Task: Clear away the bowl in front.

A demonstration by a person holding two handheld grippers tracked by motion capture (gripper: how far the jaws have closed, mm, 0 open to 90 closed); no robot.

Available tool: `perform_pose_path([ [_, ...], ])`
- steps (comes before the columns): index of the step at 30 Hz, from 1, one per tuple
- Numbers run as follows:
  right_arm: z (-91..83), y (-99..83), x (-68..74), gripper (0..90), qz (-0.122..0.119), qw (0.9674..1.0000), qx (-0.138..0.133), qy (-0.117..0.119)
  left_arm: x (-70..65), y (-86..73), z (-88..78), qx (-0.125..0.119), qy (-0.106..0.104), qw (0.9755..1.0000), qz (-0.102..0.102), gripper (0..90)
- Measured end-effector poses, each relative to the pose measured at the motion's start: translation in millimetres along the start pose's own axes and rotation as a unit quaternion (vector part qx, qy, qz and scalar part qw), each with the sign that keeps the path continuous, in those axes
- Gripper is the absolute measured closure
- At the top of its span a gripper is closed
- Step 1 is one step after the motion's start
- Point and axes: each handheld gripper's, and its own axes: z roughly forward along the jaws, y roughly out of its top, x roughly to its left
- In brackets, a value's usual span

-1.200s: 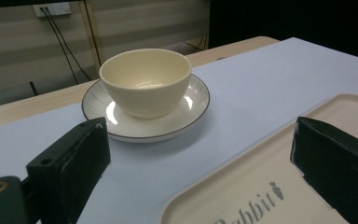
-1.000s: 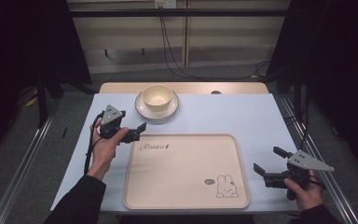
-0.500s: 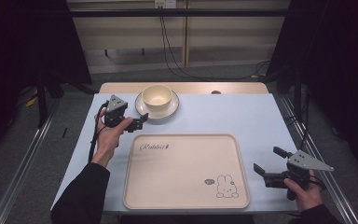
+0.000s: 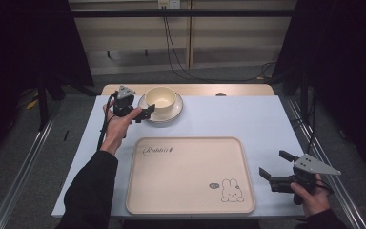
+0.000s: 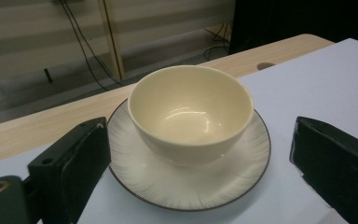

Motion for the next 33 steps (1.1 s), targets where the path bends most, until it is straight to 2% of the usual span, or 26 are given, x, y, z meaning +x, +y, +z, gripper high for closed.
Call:
perform_pose_path([
  [1, 0.0, 0.0, 0.1, 1.1, 0.001, 1.0000, 0.001, 0.000, 0.5, 3.1, 6.1, 0.003, 0.012, 0.9999, 0.002, 4.5],
  [4, -0.2, -0.1, 0.2, 1.2, 0.000, 1.0000, 0.000, 0.000, 3.8, 7.4, 13.0, 0.012, 0.005, 0.9999, -0.008, 4.8],
  [6, -0.3, -0.2, 0.2, 1.2, 0.001, 1.0000, 0.000, 0.001, 5.1, 8.4, 17.2, 0.012, 0.005, 0.9999, -0.004, 5.9],
  [8, -0.4, -0.1, 0.3, 1.2, 0.003, 1.0000, 0.000, 0.002, 6.4, 8.8, 22.1, 0.018, 0.010, 0.9998, -0.002, 6.4],
  [11, -0.7, -0.2, -0.2, 1.3, 0.002, 1.0000, -0.004, 0.004, 9.3, 9.2, 27.4, 0.021, 0.006, 0.9997, -0.012, 6.0],
  [12, -0.4, -0.3, -0.4, 1.3, 0.002, 1.0000, -0.005, 0.003, 11.3, 10.4, 32.4, 0.028, 0.016, 0.9994, -0.011, 6.4],
  [13, -0.5, -0.3, -0.3, 1.4, 0.002, 1.0000, -0.004, 0.003, 11.3, 10.4, 32.4, 0.028, 0.016, 0.9994, -0.011, 7.1],
  [14, -0.5, -0.2, -0.2, 1.4, 0.001, 1.0000, -0.005, 0.003, 11.9, 10.9, 38.0, 0.026, 0.016, 0.9993, -0.020, 7.0],
  [16, -1.2, -0.1, 0.1, 1.4, 0.005, 1.0000, -0.004, 0.004, 11.9, 11.3, 42.8, 0.041, 0.021, 0.9989, -0.003, 7.6],
  [19, -1.0, -0.2, -0.1, 1.2, 0.004, 1.0000, -0.004, 0.003, 11.5, 12.2, 47.2, 0.043, 0.021, 0.9989, 0.001, 7.8],
  [20, -0.5, -0.3, -0.4, 1.3, 0.002, 1.0000, -0.004, 0.003, 12.1, 13.0, 51.3, 0.038, 0.021, 0.9990, -0.008, 8.3],
  [23, -0.8, -0.4, -0.2, 1.4, 0.001, 1.0000, -0.004, 0.002, 14.9, 13.1, 58.3, 0.052, 0.031, 0.9980, -0.018, 11.0],
  [28, -1.1, -0.4, 0.4, 1.8, 0.002, 1.0000, -0.005, 0.003, 16.7, 11.4, 65.6, 0.049, 0.033, 0.9977, -0.034, 15.5],
  [31, -0.8, -0.4, -0.2, 2.2, -0.002, 1.0000, -0.004, -0.002, 17.8, 7.4, 69.2, 0.069, 0.048, 0.9958, -0.035, 21.4],
  [32, -1.0, -0.3, -0.1, 2.1, 0.000, 1.0000, -0.003, -0.001, 17.4, 5.0, 72.3, 0.069, 0.048, 0.9955, -0.044, 22.6],
  [33, -1.5, 0.0, -0.2, 2.1, 0.001, 1.0000, -0.004, 0.001, 19.2, 3.6, 73.9, 0.089, 0.042, 0.9945, -0.038, 21.4],
])
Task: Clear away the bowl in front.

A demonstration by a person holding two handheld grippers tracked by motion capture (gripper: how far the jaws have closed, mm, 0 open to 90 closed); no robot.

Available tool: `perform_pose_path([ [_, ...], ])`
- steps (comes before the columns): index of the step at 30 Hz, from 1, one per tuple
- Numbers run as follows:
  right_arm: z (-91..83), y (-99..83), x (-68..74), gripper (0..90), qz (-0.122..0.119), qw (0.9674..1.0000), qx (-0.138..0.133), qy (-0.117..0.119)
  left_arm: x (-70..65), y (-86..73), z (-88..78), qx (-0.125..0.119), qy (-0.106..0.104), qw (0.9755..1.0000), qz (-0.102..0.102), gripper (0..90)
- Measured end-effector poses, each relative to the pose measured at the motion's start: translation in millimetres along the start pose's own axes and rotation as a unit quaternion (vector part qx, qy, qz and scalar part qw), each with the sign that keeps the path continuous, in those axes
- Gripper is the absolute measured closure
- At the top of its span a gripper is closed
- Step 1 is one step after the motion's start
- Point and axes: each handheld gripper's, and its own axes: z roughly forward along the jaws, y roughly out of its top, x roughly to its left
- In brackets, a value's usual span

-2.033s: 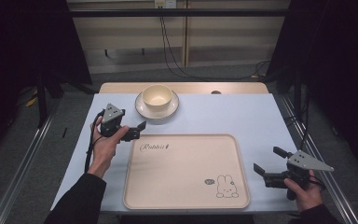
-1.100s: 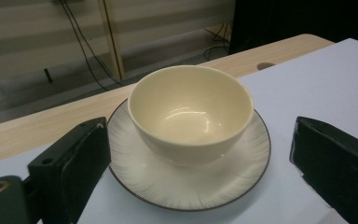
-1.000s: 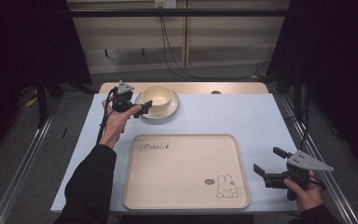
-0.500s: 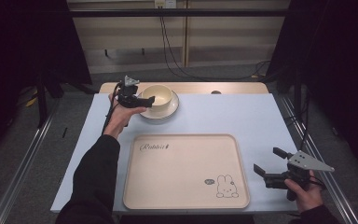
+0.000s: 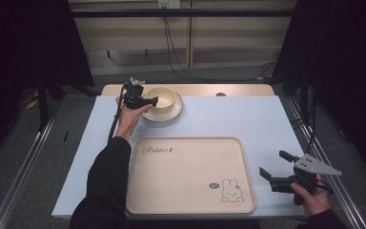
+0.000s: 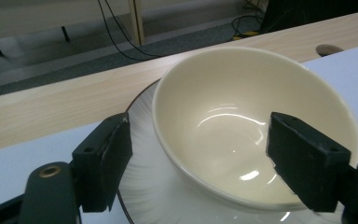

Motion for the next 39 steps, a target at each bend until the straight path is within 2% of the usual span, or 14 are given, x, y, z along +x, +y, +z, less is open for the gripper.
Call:
perform_pose_path([
  [6, -0.1, 0.0, -0.1, 2.2, -0.001, 1.0000, 0.000, 0.000, -1.1, -5.6, 13.0, -0.007, -0.007, 0.9996, -0.028, 17.5],
  [8, 0.0, 0.0, -0.1, 2.2, -0.002, 1.0000, 0.000, 0.000, 0.8, -5.9, 14.2, 0.003, -0.005, 0.9997, -0.024, 17.2],
  [10, 0.3, 0.1, 0.1, 2.4, -0.003, 1.0000, 0.000, 0.001, 1.6, -7.3, 20.2, 0.016, -0.001, 0.9983, -0.057, 17.3],
  [14, 0.1, 0.2, 0.1, 2.4, -0.004, 1.0000, -0.001, 0.001, 2.1, -6.6, 26.1, 0.039, 0.003, 0.9969, -0.068, 21.5],
  [16, 0.2, 0.2, 0.0, 2.4, -0.003, 1.0000, -0.001, 0.001, 2.0, -4.3, 27.4, 0.059, 0.003, 0.9967, -0.056, 24.3],
  [18, 0.4, 0.2, 0.0, 2.4, -0.003, 1.0000, -0.001, 0.002, -1.6, -3.0, 30.2, 0.060, -0.001, 0.9957, -0.070, 26.6],
  [19, 0.3, 0.2, -0.1, 2.4, -0.004, 1.0000, -0.001, 0.002, -1.3, -2.6, 30.5, 0.072, -0.003, 0.9956, -0.059, 28.3],
  [20, 0.3, 0.2, -0.1, 2.4, -0.004, 1.0000, -0.001, 0.001, -3.6, -2.5, 32.1, 0.066, 0.000, 0.9954, -0.069, 29.4],
  [23, 0.1, 0.1, -0.1, 2.4, -0.006, 1.0000, -0.002, 0.001, -3.0, -1.6, 32.1, 0.076, 0.000, 0.9954, -0.058, 30.8],
  [24, 0.0, 0.1, -0.2, 2.4, -0.006, 1.0000, -0.002, 0.001, -5.9, -1.3, 33.5, 0.070, 0.013, 0.9957, -0.060, 31.3],
  [27, 0.0, 0.2, -0.5, 2.4, -0.006, 1.0000, -0.003, 0.001, -6.2, 0.3, 34.8, 0.072, 0.013, 0.9942, -0.079, 35.2],
  [32, -0.3, 0.2, -0.6, 2.4, -0.006, 1.0000, -0.004, 0.002, -4.8, 1.2, 32.5, 0.078, 0.022, 0.9934, -0.082, 50.1],
  [34, -0.3, 0.1, -0.2, 2.4, -0.006, 1.0000, -0.003, 0.003, -4.3, 1.2, 32.4, 0.076, 0.025, 0.9912, -0.106, 53.9],
  [39, -0.1, 0.1, -0.4, 2.5, -0.007, 1.0000, -0.004, 0.004, -0.2, 2.3, 31.4, 0.084, 0.023, 0.9890, -0.120, 64.7],
])
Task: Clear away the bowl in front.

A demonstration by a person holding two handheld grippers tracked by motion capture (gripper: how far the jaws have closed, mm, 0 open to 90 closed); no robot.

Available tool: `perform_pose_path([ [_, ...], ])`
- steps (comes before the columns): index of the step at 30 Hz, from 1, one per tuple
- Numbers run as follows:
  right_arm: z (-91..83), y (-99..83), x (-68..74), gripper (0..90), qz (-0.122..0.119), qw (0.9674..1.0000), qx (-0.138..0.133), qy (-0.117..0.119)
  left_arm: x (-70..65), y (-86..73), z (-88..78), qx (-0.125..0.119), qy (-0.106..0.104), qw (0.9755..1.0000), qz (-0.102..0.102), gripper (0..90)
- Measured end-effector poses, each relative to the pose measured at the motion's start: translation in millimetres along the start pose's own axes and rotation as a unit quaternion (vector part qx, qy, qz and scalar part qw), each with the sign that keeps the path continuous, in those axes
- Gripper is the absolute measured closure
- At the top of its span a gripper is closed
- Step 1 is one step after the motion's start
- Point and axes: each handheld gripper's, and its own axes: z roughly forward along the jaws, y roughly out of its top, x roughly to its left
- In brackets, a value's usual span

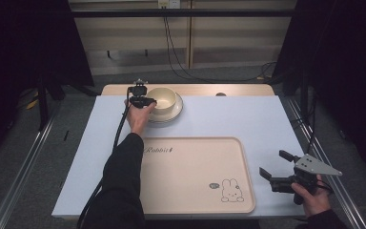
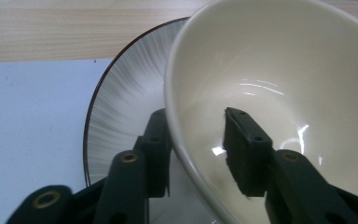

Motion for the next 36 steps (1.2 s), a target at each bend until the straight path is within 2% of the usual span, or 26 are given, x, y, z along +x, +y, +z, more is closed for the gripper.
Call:
perform_pose_path([
  [3, -0.5, 0.1, -0.3, 2.6, 0.001, 1.0000, -0.001, -0.002, -0.9, 0.3, -0.3, 0.000, 0.001, 1.0000, -0.003, 68.3],
  [5, -0.8, 0.1, -0.1, 2.6, 0.002, 1.0000, -0.002, -0.004, 0.0, 0.5, -0.1, -0.001, -0.004, 0.9999, -0.015, 70.2],
  [9, -0.7, 0.0, 0.0, 2.6, 0.002, 1.0000, -0.002, -0.003, 1.7, 1.3, -0.9, 0.004, -0.011, 0.9998, -0.019, 76.0],
  [10, -0.7, 0.0, 0.0, 2.6, 0.002, 1.0000, -0.002, -0.003, 1.9, 1.5, -0.2, 0.000, -0.013, 0.9996, -0.027, 76.6],
  [13, -0.6, 0.0, -0.1, 2.6, 0.001, 1.0000, -0.001, 0.000, 1.7, 1.6, -0.4, 0.001, -0.012, 0.9996, -0.027, 78.3],
  [14, -0.8, 0.0, 0.0, 2.6, 0.002, 1.0000, 0.000, 0.000, 3.2, 1.8, -1.7, 0.008, -0.013, 0.9996, -0.025, 79.0],
  [17, -0.8, 0.0, 0.1, 2.6, 0.003, 1.0000, -0.001, -0.001, 1.6, 2.0, -1.9, 0.003, -0.014, 0.9995, -0.029, 82.7],
  [18, -0.7, 0.0, 0.2, 2.6, 0.003, 1.0000, -0.001, -0.002, 1.6, 2.0, -1.9, 0.003, -0.014, 0.9995, -0.029, 82.5],
  [19, -0.7, 0.0, 0.2, 2.6, 0.003, 1.0000, -0.001, -0.002, 2.7, 2.0, -2.5, 0.006, -0.016, 0.9997, -0.019, 82.5],
  [23, -0.9, 0.0, -0.1, 2.6, 0.001, 1.0000, 0.000, -0.001, 4.0, 2.0, -3.4, 0.005, -0.019, 0.9995, -0.026, 82.8],
  [25, -1.0, -0.1, 0.1, 2.6, 0.003, 1.0000, -0.002, -0.002, 5.2, 2.1, -4.2, 0.010, -0.021, 0.9995, -0.023, 82.9],
  [27, -0.9, 0.0, 0.0, 2.6, 0.002, 1.0000, -0.002, -0.002, 6.4, 2.0, -4.7, 0.008, -0.028, 0.9989, -0.038, 82.8],
  [30, -0.8, 0.1, -0.8, 2.6, 0.002, 1.0000, -0.004, -0.001, 7.8, 2.3, -6.4, 0.004, -0.034, 0.9984, -0.045, 82.8],
  [36, -2.2, -0.2, -0.7, 2.4, -0.004, 0.9999, -0.010, 0.009, 7.7, 2.2, -8.7, 0.000, -0.033, 0.9979, -0.056, 82.8],
])
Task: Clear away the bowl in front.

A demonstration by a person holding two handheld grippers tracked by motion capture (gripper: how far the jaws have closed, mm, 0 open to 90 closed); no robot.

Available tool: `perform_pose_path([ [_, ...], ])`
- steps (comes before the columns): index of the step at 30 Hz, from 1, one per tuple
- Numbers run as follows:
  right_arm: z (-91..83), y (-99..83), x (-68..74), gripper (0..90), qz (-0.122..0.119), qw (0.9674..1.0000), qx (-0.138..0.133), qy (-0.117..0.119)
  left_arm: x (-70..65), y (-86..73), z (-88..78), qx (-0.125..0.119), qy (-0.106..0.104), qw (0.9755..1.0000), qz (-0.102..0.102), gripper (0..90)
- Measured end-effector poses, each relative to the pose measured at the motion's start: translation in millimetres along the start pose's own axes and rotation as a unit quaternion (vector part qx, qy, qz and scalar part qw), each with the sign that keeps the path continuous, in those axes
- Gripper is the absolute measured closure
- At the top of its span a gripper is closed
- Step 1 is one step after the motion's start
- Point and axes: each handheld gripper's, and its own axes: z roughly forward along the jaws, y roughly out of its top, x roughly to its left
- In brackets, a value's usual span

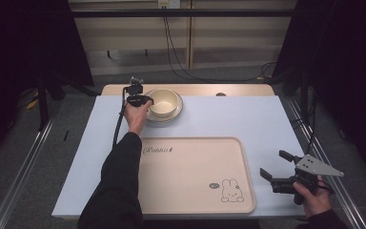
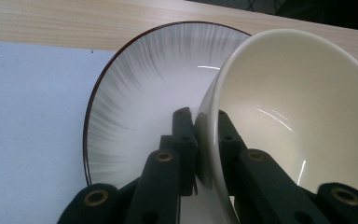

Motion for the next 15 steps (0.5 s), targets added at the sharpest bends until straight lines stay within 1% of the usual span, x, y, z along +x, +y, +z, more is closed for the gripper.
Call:
perform_pose_path([
  [2, 0.1, -0.2, 0.5, 2.4, 0.001, 1.0000, 0.002, 0.002, -0.2, -0.1, -0.2, 0.000, -0.002, 1.0000, -0.004, 82.7],
  [5, 0.2, -0.3, 0.6, 2.4, -0.001, 1.0000, 0.003, 0.001, -0.4, 0.2, -1.0, -0.001, -0.003, 1.0000, -0.004, 82.7],
  [6, 0.0, -0.3, 0.6, 2.4, 0.000, 1.0000, 0.003, 0.002, 0.0, 0.4, -1.8, -0.006, -0.007, 0.9999, -0.006, 82.6],
  [7, 0.0, -0.3, 0.6, 2.4, 0.000, 1.0000, 0.003, 0.002, 0.0, 0.4, -1.8, -0.006, -0.007, 0.9999, -0.006, 82.6],
  [8, 0.2, -0.4, 0.7, 2.4, -0.001, 1.0000, 0.003, 0.000, 1.4, 1.1, -3.7, -0.008, -0.014, 0.9998, -0.011, 82.6],
  [9, 0.2, -0.4, 0.7, 2.4, -0.001, 1.0000, 0.003, 0.000, 1.4, 1.1, -3.7, -0.008, -0.014, 0.9998, -0.011, 82.7],
  [10, 0.1, -0.4, 0.9, 2.5, -0.001, 1.0000, 0.002, 0.003, 1.9, 2.3, -5.9, -0.008, -0.019, 0.9997, -0.010, 82.7],
  [11, 0.1, -0.5, 0.9, 2.4, -0.004, 1.0000, 0.002, 0.005, 2.3, 2.9, -7.5, -0.007, -0.017, 0.9998, -0.007, 82.7],
  [13, 0.2, -0.7, 0.9, 2.5, -0.006, 1.0000, 0.002, 0.004, 2.4, 3.3, -8.5, -0.009, -0.017, 0.9998, -0.008, 82.7],
  [14, 0.1, -0.6, 1.0, 2.4, -0.004, 1.0000, 0.001, 0.004, 2.1, 4.0, -10.9, -0.009, -0.022, 0.9996, -0.014, 82.6],
  [15, 0.0, -0.6, 0.9, 2.5, -0.005, 1.0000, 0.001, 0.003, 1.8, 4.4, -12.5, -0.010, -0.023, 0.9996, -0.012, 82.7],
])
